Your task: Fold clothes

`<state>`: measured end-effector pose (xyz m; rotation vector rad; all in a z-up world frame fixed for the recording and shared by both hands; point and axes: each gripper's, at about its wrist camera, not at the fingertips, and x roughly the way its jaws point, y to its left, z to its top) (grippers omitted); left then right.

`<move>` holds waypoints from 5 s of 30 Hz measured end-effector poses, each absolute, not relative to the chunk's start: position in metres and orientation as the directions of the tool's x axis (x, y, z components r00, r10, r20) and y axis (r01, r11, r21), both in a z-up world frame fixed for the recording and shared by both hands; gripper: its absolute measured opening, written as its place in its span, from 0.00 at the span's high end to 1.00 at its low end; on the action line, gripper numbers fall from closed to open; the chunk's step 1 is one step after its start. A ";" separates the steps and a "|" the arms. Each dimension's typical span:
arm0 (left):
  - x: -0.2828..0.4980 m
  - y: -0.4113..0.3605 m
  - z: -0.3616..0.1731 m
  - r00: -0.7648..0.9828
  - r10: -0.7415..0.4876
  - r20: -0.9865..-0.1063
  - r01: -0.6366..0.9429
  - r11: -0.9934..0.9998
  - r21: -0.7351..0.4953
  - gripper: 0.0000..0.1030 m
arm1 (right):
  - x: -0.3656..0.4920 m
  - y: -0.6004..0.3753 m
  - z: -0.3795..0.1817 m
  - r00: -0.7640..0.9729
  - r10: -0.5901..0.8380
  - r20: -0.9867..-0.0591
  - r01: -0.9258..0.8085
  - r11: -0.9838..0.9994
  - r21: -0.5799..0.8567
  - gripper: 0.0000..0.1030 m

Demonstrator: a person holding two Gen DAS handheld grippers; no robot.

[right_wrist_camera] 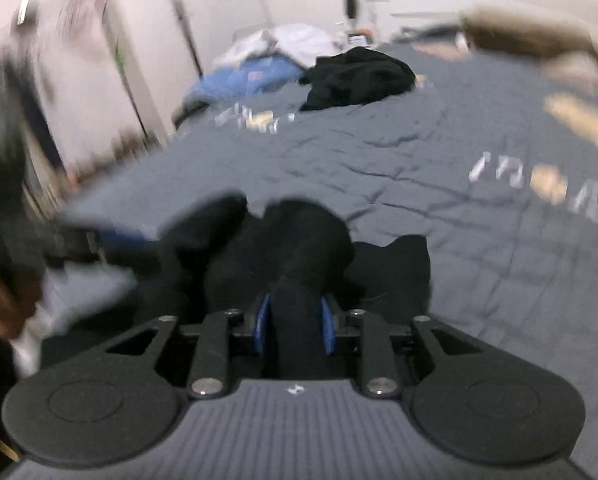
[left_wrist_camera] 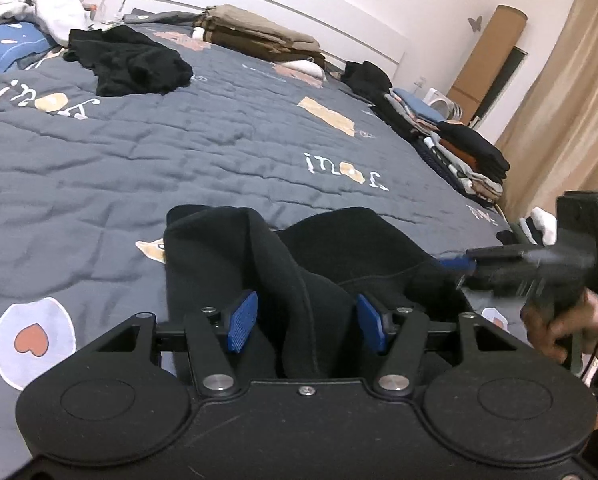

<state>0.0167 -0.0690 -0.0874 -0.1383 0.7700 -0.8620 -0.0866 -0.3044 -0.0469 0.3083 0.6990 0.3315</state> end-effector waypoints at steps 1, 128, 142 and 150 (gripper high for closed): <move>0.017 -0.069 -0.088 0.403 -0.728 -0.554 0.633 0.659 -0.406 0.46 | -0.089 -0.323 -0.046 0.742 0.431 -0.514 -0.174 0.864 0.473 0.68; -0.018 -0.052 -0.048 0.498 -0.749 -0.437 0.621 0.659 -0.423 0.27 | -0.181 -0.167 -0.012 0.727 0.362 -0.584 -0.406 0.912 0.059 0.42; -0.028 -0.038 -0.051 0.526 -0.732 -0.433 0.594 0.680 -0.430 0.24 | -0.172 -0.185 -0.035 0.794 0.288 -0.535 -0.264 0.957 0.123 0.80; -0.020 -0.053 -0.063 0.509 -0.718 -0.475 0.598 0.692 -0.405 0.24 | -0.176 -0.307 -0.046 0.888 0.009 -0.460 0.181 0.913 0.367 0.85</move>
